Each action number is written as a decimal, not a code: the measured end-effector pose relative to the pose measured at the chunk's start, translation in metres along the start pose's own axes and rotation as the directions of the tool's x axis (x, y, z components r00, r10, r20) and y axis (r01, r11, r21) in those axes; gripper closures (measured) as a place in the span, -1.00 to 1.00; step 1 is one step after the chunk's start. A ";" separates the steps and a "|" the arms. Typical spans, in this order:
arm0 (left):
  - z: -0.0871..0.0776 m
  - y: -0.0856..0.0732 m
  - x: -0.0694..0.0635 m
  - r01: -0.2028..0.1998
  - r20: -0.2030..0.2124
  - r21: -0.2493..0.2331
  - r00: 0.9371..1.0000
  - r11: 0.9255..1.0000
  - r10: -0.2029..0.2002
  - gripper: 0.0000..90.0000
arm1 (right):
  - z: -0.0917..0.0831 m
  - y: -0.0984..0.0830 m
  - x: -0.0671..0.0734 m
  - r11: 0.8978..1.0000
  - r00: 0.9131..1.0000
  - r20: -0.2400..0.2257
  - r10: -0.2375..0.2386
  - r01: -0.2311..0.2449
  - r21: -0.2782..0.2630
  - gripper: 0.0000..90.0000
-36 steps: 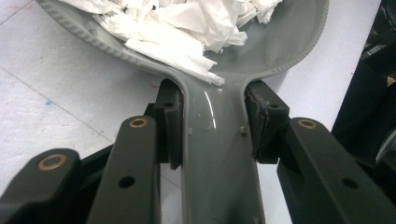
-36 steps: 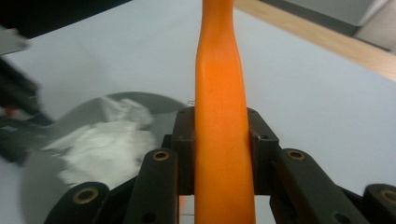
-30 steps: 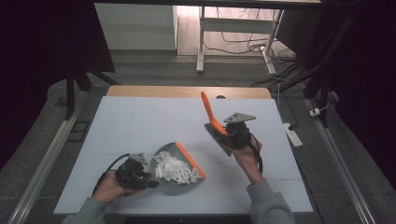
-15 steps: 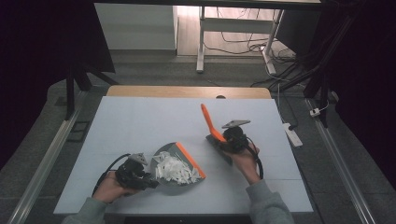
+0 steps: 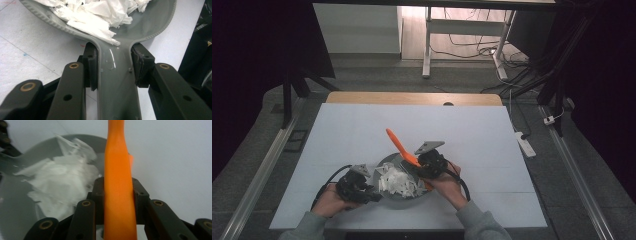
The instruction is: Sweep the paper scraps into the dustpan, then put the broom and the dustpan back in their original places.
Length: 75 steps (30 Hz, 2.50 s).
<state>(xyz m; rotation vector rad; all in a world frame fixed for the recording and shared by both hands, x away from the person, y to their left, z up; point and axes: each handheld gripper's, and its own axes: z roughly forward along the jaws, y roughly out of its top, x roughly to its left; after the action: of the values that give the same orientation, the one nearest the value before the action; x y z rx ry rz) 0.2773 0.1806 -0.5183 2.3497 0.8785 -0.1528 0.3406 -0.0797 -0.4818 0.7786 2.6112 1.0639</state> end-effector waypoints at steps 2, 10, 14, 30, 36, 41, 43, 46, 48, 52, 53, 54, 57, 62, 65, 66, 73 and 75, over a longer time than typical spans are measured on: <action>0.000 0.000 0.000 0.001 0.000 -0.001 1.000 1.000 -0.001 0.36 | -0.001 0.003 0.005 1.000 0.999 -0.045 0.004 -0.005 -0.017 0.57; -0.001 -0.001 -0.001 -0.003 -0.015 -0.019 1.000 1.000 0.002 0.36 | -0.020 0.001 -0.013 0.997 0.999 0.012 0.050 -0.049 -0.063 0.57; -0.001 -0.002 -0.001 0.003 -0.026 -0.033 1.000 0.999 -0.004 0.36 | -0.032 -0.006 -0.027 0.993 0.996 0.029 0.079 -0.076 -0.090 0.57; -0.010 -0.005 -0.002 0.025 -0.033 -0.117 0.999 0.993 -0.029 0.36 | -0.077 -0.018 -0.050 0.972 0.992 0.052 0.117 -0.103 -0.209 0.57; -0.013 -0.006 -0.003 0.038 -0.041 -0.144 0.998 0.989 -0.044 0.36 | -0.085 -0.025 -0.054 0.969 0.991 0.057 0.123 -0.108 -0.221 0.57; -0.016 -0.006 -0.004 0.058 -0.048 -0.172 0.997 0.983 -0.067 0.36 | -0.091 -0.030 -0.058 0.966 0.989 0.066 0.132 -0.113 -0.231 0.57; -0.017 -0.007 -0.004 0.067 -0.053 -0.187 0.996 0.980 -0.078 0.36 | -0.094 -0.032 -0.060 0.965 0.988 0.068 0.139 -0.120 -0.233 0.57; -0.018 -0.007 -0.006 0.082 -0.060 -0.205 0.994 0.975 -0.096 0.36 | -0.099 -0.037 -0.062 0.963 0.986 0.073 0.147 -0.126 -0.237 0.57; -0.019 -0.006 -0.006 0.090 -0.068 -0.215 0.992 0.972 -0.107 0.36 | -0.102 -0.039 -0.063 0.963 0.985 0.079 0.152 -0.130 -0.238 0.57; -0.021 -0.006 -0.007 0.117 -0.074 -0.242 0.988 0.963 -0.139 0.36 | -0.107 -0.045 -0.066 0.962 0.984 0.084 0.155 -0.131 -0.240 0.57; -0.021 -0.006 -0.007 0.122 -0.078 -0.247 0.986 0.961 -0.146 0.36 | -0.109 -0.046 -0.067 0.962 0.984 0.084 0.157 -0.133 -0.240 0.57; -0.021 -0.006 -0.007 0.128 -0.083 -0.252 0.985 0.959 -0.153 0.36 | -0.110 -0.047 -0.068 0.962 0.984 0.085 0.158 -0.133 -0.240 0.57; -0.022 -0.007 -0.008 0.142 -0.092 -0.267 0.981 0.953 -0.172 0.36 | -0.113 -0.051 -0.070 0.962 0.983 0.089 0.161 -0.136 -0.239 0.57; -0.027 -0.009 -0.008 0.164 -0.105 -0.297 0.974 0.941 -0.202 0.36 | -0.118 -0.058 -0.072 0.963 0.982 0.093 0.164 -0.139 -0.232 0.57; -0.029 -0.011 -0.007 0.180 -0.103 -0.311 0.970 0.933 -0.221 0.36 | -0.121 -0.062 -0.073 0.963 0.983 0.090 0.161 -0.137 -0.231 0.57; -0.030 -0.011 -0.006 0.184 -0.105 -0.311 0.968 0.932 -0.226 0.36 | -0.122 -0.063 -0.073 0.964 0.983 0.090 0.160 -0.136 -0.230 0.57; -0.034 -0.015 -0.003 0.219 -0.117 -0.333 0.956 0.917 -0.271 0.36 | -0.124 -0.069 -0.075 0.965 0.983 0.088 0.164 -0.141 -0.222 0.57; -0.035 -0.017 -0.003 0.225 -0.118 -0.342 0.953 0.912 -0.280 0.36 | -0.124 -0.071 -0.076 0.966 0.983 0.086 0.165 -0.143 -0.217 0.57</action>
<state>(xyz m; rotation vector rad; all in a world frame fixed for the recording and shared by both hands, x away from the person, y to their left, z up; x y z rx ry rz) 0.2607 0.2096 -0.4981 1.9546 1.1926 0.0798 0.3295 -0.2363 -0.4428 0.9710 2.3362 1.2804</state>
